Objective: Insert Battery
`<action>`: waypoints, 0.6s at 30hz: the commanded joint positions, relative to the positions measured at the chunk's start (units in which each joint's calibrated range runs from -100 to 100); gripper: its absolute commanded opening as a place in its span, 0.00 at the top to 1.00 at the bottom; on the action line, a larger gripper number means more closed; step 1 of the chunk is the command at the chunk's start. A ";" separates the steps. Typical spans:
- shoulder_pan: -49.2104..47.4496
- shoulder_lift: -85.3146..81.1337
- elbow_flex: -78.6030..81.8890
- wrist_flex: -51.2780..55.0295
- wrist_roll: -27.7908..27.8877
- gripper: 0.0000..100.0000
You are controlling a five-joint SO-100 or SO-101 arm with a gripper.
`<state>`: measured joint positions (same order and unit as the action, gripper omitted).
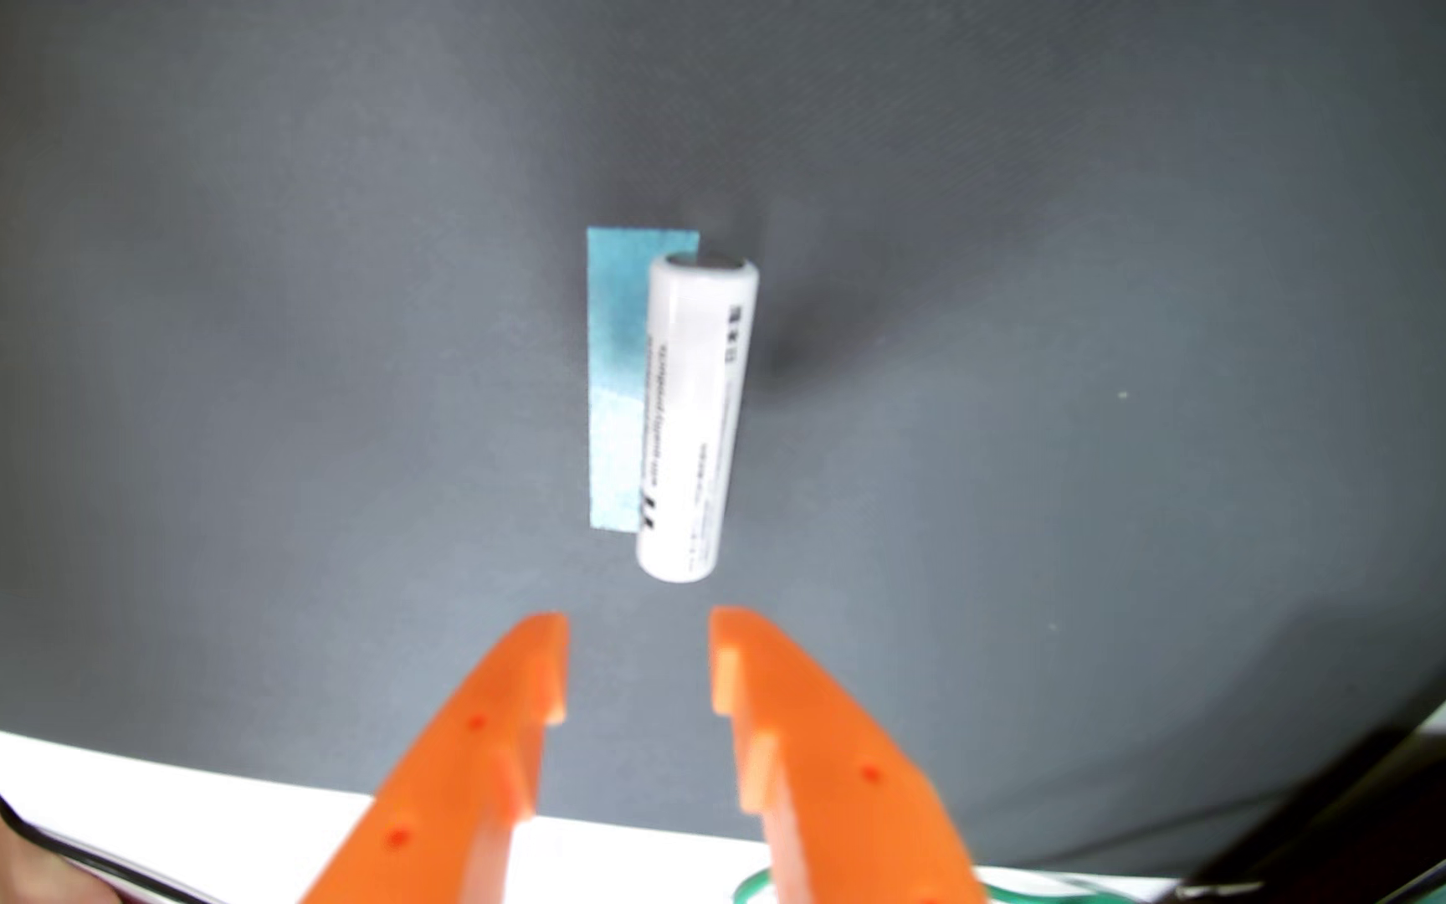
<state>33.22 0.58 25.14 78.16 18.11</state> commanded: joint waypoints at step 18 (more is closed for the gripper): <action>0.54 5.21 -1.59 -3.48 0.53 0.90</action>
<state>33.22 5.41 25.14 74.98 18.67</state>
